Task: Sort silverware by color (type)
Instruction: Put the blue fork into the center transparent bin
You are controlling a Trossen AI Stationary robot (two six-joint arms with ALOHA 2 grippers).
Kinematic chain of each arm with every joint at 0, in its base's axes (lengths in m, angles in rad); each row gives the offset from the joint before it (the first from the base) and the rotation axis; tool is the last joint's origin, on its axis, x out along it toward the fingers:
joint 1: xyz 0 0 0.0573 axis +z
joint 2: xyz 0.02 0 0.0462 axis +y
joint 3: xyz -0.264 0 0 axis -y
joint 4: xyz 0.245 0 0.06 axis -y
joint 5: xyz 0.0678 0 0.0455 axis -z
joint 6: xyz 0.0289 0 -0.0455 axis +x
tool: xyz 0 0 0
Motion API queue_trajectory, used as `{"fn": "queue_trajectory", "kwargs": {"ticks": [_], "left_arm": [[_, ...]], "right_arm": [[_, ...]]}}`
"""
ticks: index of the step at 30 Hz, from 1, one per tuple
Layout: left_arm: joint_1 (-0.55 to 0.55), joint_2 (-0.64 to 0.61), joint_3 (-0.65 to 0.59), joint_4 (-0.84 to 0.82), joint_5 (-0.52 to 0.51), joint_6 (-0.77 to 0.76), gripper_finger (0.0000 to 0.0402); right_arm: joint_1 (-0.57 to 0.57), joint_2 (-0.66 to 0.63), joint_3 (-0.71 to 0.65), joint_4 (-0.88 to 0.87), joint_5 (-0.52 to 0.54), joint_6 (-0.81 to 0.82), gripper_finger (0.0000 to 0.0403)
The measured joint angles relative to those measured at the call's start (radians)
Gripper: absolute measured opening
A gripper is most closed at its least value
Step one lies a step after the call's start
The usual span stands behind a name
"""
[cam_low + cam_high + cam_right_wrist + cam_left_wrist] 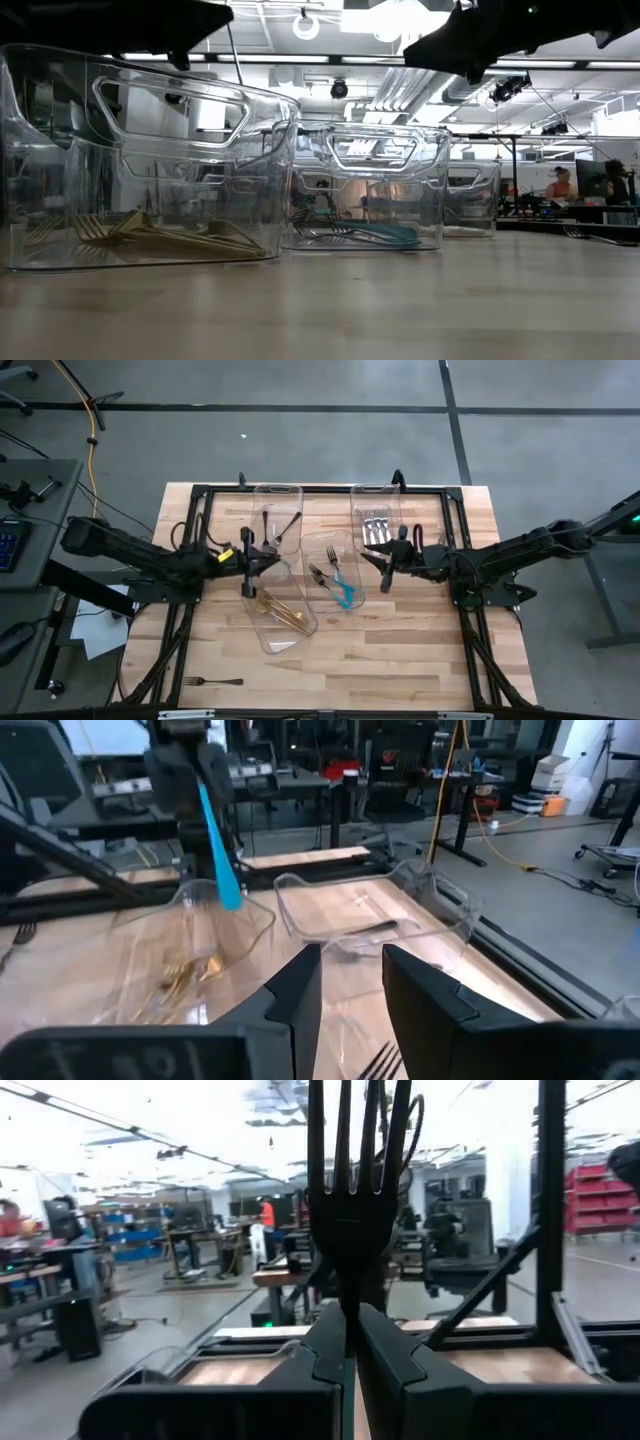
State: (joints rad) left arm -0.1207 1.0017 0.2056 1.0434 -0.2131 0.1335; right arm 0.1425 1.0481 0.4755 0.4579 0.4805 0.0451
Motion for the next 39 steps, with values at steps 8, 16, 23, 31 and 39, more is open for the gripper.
{"fn": "queue_trajectory", "kwargs": {"ticks": [8,16,23,31,39], "left_arm": [[0.014,0.043,0.065,0.002,0.002,0.012,0.0003],[0.016,0.043,0.078,-0.010,0.002,0.036,0.0003],[0.017,0.043,0.078,-0.007,0.002,0.038,0.0003],[0.017,0.043,0.078,-0.007,0.002,0.036,0.0003],[0.028,0.043,0.078,-0.007,-0.002,0.036,0.0003]], "right_arm": [[-0.047,0.000,0.000,0.001,-0.019,0.001,0.0103],[-0.056,0.000,0.000,-0.003,-0.028,0.000,0.0103],[-0.056,0.000,0.000,-0.014,-0.028,0.000,0.0103],[-0.056,0.000,0.000,-0.025,-0.028,0.000,0.0103],[-0.056,0.000,0.000,-0.045,-0.027,0.003,0.0103]]}}
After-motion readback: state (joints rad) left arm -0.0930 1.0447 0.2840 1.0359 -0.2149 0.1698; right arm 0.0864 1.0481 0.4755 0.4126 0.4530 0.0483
